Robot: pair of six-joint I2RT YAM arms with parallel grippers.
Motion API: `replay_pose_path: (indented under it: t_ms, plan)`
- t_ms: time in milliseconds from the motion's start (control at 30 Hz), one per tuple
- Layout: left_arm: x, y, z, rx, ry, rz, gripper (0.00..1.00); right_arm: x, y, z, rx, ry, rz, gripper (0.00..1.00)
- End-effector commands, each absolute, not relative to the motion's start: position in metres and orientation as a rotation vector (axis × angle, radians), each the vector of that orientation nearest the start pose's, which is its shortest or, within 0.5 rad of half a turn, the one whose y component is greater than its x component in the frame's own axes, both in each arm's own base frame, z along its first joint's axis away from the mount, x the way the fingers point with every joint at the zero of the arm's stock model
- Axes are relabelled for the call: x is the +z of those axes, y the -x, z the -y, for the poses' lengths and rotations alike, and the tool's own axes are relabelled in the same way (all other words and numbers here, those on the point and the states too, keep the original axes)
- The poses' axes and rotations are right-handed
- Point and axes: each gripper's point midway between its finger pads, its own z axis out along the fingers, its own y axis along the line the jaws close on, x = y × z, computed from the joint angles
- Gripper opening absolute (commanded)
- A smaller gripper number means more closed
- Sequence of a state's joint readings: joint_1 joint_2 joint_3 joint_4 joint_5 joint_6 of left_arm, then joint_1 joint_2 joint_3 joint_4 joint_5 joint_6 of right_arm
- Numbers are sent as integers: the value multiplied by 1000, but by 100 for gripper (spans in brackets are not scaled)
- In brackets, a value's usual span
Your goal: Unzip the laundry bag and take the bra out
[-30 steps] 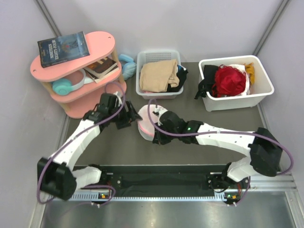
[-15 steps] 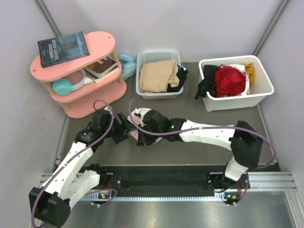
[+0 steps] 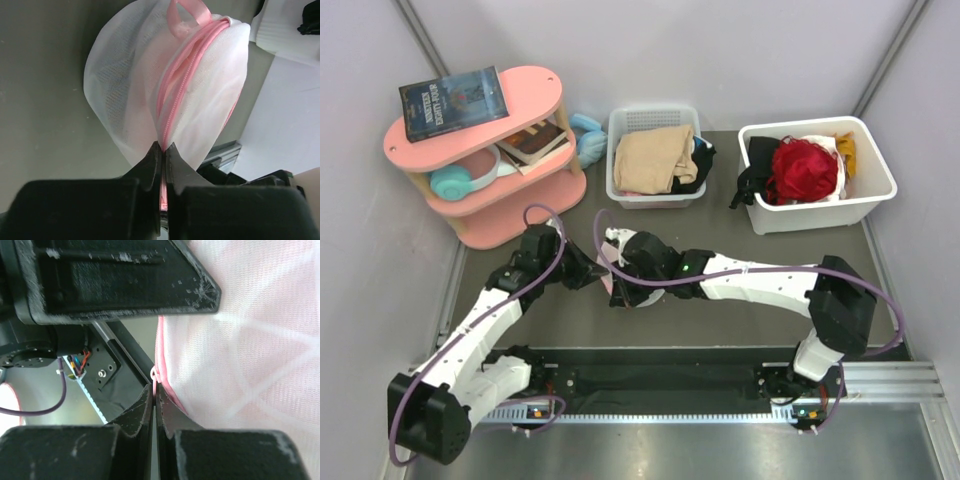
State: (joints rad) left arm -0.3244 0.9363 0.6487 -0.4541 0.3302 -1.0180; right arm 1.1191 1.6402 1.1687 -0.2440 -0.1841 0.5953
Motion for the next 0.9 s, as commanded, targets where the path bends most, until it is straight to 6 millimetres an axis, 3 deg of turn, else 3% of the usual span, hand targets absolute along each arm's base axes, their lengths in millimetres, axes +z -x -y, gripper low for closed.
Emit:
replay_pose_path:
  t_ms: [0, 500, 733, 867]
  plan:
    - [153, -237, 176, -1043, 626, -2366, 0, 156, -143, -419, 1060, 728, -2344, 0]
    - [162, -258, 169, -946, 541, -2357, 0, 143, -145, -383, 992, 615, -2388, 0]
    - [169, -286, 181, -954, 416, -2373, 0, 140, -147, -354, 933, 526, -2379, 0]
    - [179, -311, 193, -966, 300, -2388, 0, 142, -147, -348, 915, 526, -2374, 0]
